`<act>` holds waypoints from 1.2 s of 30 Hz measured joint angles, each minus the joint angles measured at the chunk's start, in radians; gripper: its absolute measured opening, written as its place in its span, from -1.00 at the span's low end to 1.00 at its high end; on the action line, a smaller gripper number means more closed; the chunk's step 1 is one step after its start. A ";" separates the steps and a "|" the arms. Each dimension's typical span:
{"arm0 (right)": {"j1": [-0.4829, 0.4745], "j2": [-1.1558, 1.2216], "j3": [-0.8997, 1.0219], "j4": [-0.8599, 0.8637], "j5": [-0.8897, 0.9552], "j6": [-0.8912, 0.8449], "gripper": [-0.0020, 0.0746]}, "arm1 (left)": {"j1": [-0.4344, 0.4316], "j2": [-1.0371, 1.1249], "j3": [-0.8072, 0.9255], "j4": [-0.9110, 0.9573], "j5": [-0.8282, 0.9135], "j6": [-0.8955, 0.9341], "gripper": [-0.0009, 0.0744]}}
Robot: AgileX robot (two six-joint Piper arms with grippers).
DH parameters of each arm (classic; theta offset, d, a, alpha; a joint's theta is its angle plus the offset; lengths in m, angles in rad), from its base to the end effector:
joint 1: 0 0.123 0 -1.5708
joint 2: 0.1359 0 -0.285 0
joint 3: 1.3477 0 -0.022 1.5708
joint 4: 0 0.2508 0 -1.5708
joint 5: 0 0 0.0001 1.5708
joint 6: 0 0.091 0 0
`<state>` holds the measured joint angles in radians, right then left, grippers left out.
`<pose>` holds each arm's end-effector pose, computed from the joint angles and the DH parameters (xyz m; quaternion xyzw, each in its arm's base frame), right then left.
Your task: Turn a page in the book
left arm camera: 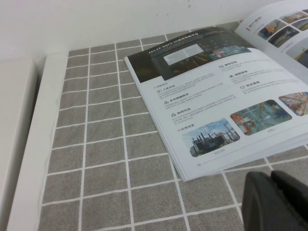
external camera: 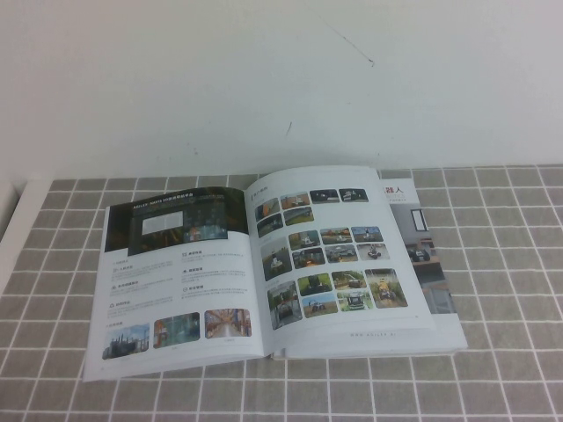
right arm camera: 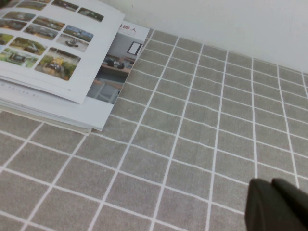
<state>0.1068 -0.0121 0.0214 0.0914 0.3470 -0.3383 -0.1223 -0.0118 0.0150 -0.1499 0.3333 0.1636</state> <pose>0.0526 0.0085 0.1755 -0.1513 0.7806 -0.0318 0.6056 0.0525 -0.0109 0.1790 0.0717 0.7851 -0.0501 0.6131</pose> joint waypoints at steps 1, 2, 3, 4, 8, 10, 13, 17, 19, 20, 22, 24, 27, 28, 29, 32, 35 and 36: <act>0.000 0.000 0.000 0.000 0.000 0.000 -0.95 | 0.000 0.000 0.000 0.000 0.000 -0.002 -0.99; 0.000 0.000 0.000 0.000 0.000 0.000 -0.95 | 0.000 0.000 0.000 0.000 0.000 -0.002 -0.99; 0.000 0.000 0.000 0.000 0.000 0.000 -0.95 | 0.000 0.000 0.000 0.000 0.000 -0.002 -0.99; 0.000 0.000 0.000 0.000 0.000 0.000 -0.95 | 0.000 0.000 0.000 0.000 0.000 -0.004 -0.99; 0.000 0.000 0.000 0.000 0.000 0.002 -0.95 | 0.000 0.000 0.000 0.002 0.000 -0.005 -0.99; 0.000 0.000 0.000 0.000 0.000 0.003 -0.95 | 0.000 0.000 0.000 0.004 0.000 -0.005 -0.99; 0.000 0.000 0.000 0.000 0.000 0.003 -0.95 | 0.000 0.000 0.000 0.004 0.000 -0.008 -0.99; 0.000 0.000 0.000 0.000 0.000 0.003 -0.95 | 0.000 0.000 0.000 0.004 0.000 -0.014 -0.99; 0.000 0.000 0.000 0.000 0.000 0.003 -0.95 | 0.000 0.000 0.000 0.004 0.000 -0.014 -0.99; 0.000 0.000 0.000 0.000 0.000 0.003 -0.95 | 0.000 0.000 0.000 0.004 0.000 -0.014 -0.99; 0.000 0.000 0.000 0.000 0.000 0.003 -0.95 | 0.000 0.000 0.000 0.004 0.000 -0.014 -0.99; 0.000 0.000 0.000 0.000 0.000 0.003 -0.95 | 0.000 0.000 0.000 0.004 0.000 -0.016 -0.99; 0.000 0.000 0.000 0.000 0.000 0.003 -0.95 | 0.000 0.000 0.000 0.004 0.000 -0.016 -0.99; 0.000 0.000 0.000 0.000 0.000 0.003 -0.95 | 0.000 0.000 0.000 0.004 0.000 -0.016 -0.99; 0.000 0.000 0.000 0.000 0.000 0.003 -0.95 | 0.000 0.000 0.000 0.004 0.000 -0.016 -0.99; 0.000 0.000 0.000 0.000 0.000 0.003 -0.95 | 0.000 0.000 0.000 0.004 0.000 -0.016 -0.99; 0.000 0.000 0.000 0.000 0.000 0.003 -0.95 | 0.000 0.000 0.000 0.004 0.000 -0.016 -0.99; 0.000 0.000 0.000 0.000 0.000 0.003 -0.95 | 0.000 0.000 0.000 0.004 0.000 -0.016 -0.99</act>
<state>0.1068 -0.0121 0.0214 0.0914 0.3470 -0.3350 -0.1223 -0.0118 0.0150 -0.1461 0.3333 0.1477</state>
